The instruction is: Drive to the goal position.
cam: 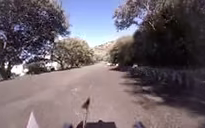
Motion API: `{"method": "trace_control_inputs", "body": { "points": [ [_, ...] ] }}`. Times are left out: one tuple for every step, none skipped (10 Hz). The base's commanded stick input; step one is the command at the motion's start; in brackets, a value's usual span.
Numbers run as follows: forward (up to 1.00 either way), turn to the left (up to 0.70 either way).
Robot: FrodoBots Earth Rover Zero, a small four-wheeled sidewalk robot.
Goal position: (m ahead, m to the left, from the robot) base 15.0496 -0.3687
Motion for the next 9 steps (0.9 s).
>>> {"method": "trace_control_inputs", "body": {
  "points": [
    [0.50,-0.50],
    [0.50,0.00],
    [0.50,0.00],
    [0.50,-0.41],
    [0.50,-0.45],
    [0.50,-0.48],
    [0.50,-0.46],
    [0.50,-0.37],
    [0.50,-0.27]
  ]
}}
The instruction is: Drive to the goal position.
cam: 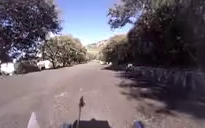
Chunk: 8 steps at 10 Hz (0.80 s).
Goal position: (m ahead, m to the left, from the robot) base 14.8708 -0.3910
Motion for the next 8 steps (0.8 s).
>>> {"method": "trace_control_inputs", "body": {
  "points": [
    [0.50,0.00],
    [0.50,0.00],
    [0.50,0.00],
    [0.50,0.00],
    [0.50,0.00],
    [0.50,0.00],
    [0.50,0.00],
    [0.50,0.00]
  ]
}}
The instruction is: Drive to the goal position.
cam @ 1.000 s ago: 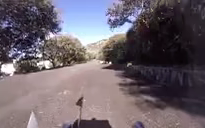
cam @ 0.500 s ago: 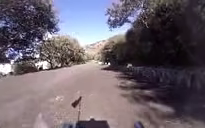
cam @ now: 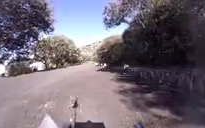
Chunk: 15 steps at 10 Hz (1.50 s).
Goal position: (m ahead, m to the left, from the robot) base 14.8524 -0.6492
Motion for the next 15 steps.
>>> {"method": "trace_control_inputs", "body": {
  "points": [
    [0.50,0.00],
    [0.50,0.00],
    [0.50,-0.04],
    [0.50,-0.12],
    [0.50,-0.21],
    [0.50,-0.30],
    [0.50,-0.38],
    [0.50,-0.47],
    [0.50,-0.50],
    [0.50,-0.50],
    [0.50,0.00],
    [0.50,0.00],
    [0.50,0.00],
    [0.50,0.00],
    [0.50,0.00]
  ]
}}
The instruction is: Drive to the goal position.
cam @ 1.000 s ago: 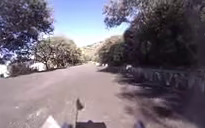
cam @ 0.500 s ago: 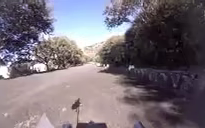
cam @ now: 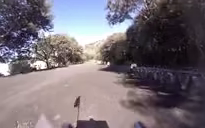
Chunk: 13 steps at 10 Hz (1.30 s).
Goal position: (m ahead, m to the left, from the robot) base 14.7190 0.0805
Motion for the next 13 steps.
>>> {"method": "trace_control_inputs", "body": {
  "points": [
    [0.50,0.00],
    [0.50,0.00],
    [0.50,0.00],
    [0.50,0.00],
    [0.50,0.00],
    [0.50,0.00],
    [0.50,0.00],
    [0.50,0.00],
    [0.50,0.00],
    [0.50,0.00],
    [0.50,0.00],
    [0.50,-0.01],
    [0.50,-0.18]
  ]
}}
